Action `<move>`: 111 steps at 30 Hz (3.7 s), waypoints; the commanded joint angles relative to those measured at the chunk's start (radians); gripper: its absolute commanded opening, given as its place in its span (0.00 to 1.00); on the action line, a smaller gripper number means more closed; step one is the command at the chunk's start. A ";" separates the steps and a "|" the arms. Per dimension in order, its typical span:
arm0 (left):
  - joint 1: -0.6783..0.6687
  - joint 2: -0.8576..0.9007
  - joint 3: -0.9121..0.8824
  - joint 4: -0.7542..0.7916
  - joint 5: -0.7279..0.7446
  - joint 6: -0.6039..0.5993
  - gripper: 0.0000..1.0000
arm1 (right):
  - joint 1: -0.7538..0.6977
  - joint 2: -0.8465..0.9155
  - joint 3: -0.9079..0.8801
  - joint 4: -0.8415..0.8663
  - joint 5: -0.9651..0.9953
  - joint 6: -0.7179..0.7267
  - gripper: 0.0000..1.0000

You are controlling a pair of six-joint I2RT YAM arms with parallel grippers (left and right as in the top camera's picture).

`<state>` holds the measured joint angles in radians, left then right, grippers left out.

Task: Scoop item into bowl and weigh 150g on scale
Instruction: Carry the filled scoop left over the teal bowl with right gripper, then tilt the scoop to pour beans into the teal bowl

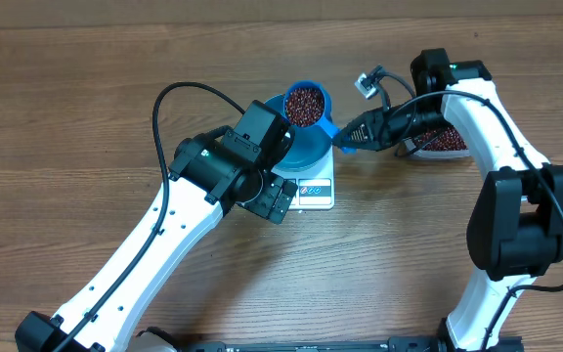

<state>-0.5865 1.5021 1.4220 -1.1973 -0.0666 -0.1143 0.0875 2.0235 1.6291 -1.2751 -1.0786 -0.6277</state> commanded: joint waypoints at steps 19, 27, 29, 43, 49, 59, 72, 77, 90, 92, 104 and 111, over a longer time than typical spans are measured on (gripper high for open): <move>0.004 0.003 0.002 0.000 0.008 -0.017 1.00 | 0.070 -0.148 0.029 0.042 0.245 0.090 0.04; 0.004 0.003 0.002 0.000 0.008 -0.017 1.00 | 0.146 -0.148 0.058 0.072 0.442 0.214 0.04; 0.004 0.003 0.002 0.000 0.008 -0.017 0.99 | 0.166 -0.150 0.077 0.076 0.473 0.217 0.04; 0.004 0.003 0.002 0.000 0.008 -0.017 1.00 | 0.187 -0.150 0.127 0.101 0.540 0.293 0.04; 0.004 0.003 0.002 0.000 0.008 -0.017 1.00 | 0.187 -0.150 0.143 0.116 0.547 0.318 0.04; 0.004 0.003 0.002 0.000 0.008 -0.017 1.00 | 0.187 -0.150 0.207 0.113 0.547 0.337 0.04; 0.004 0.003 0.002 0.000 0.008 -0.017 1.00 | 0.199 -0.213 0.209 0.107 0.634 0.336 0.04; 0.004 0.003 0.002 0.000 0.008 -0.017 1.00 | 0.265 -0.219 0.209 0.103 0.773 0.337 0.04; 0.004 0.003 0.002 0.000 0.008 -0.017 0.99 | 0.319 -0.219 0.209 0.076 0.885 0.349 0.04; 0.004 0.003 0.002 0.000 0.008 -0.017 1.00 | 0.319 -0.219 0.209 0.072 0.884 0.349 0.04; 0.004 0.003 0.002 0.000 0.008 -0.017 0.99 | 0.319 -0.221 0.209 0.059 0.885 0.348 0.04; 0.004 0.003 0.002 0.000 0.008 -0.017 1.00 | 0.362 -0.234 0.213 0.059 0.978 0.347 0.04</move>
<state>-0.5865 1.5021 1.4220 -1.1973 -0.0666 -0.1143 0.4145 1.8408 1.8019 -1.2205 -0.1730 -0.2874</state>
